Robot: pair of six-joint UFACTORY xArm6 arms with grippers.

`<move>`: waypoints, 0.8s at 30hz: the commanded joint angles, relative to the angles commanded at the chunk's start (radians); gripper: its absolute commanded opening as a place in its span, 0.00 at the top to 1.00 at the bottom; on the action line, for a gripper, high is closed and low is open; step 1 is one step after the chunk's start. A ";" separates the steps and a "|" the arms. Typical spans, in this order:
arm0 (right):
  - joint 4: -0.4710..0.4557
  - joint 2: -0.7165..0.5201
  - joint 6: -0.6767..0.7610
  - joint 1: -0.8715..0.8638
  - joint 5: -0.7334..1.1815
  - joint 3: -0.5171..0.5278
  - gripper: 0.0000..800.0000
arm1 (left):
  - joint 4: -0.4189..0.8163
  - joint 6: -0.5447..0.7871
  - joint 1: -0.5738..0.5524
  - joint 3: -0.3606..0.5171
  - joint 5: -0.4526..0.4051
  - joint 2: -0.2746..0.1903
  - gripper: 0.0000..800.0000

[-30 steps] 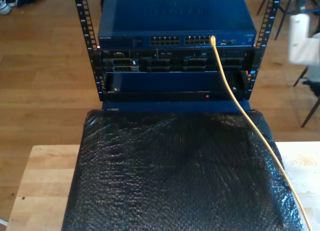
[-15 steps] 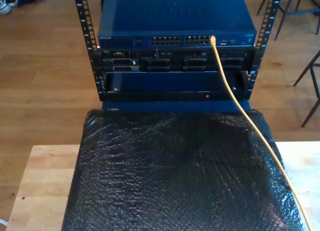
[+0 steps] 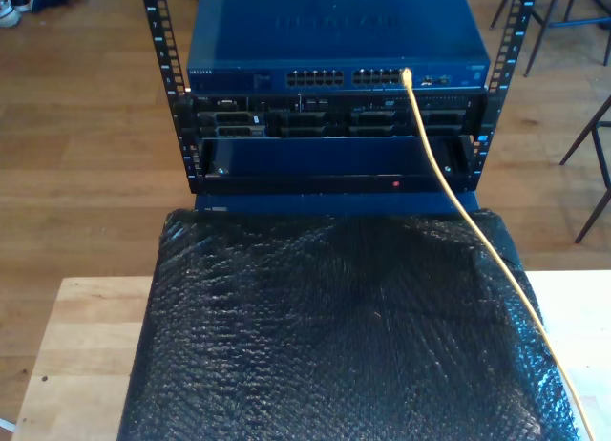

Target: Grab the cable and plug it in

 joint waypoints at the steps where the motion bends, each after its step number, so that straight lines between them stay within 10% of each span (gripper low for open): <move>1: -0.003 -0.021 -0.032 -0.026 0.011 0.018 0.00 | 0.000 0.000 0.000 0.000 0.000 0.000 0.00; 24: -0.118 -0.235 -0.545 -0.539 0.126 0.379 0.00 | 0.000 0.000 0.000 0.000 0.000 0.000 0.00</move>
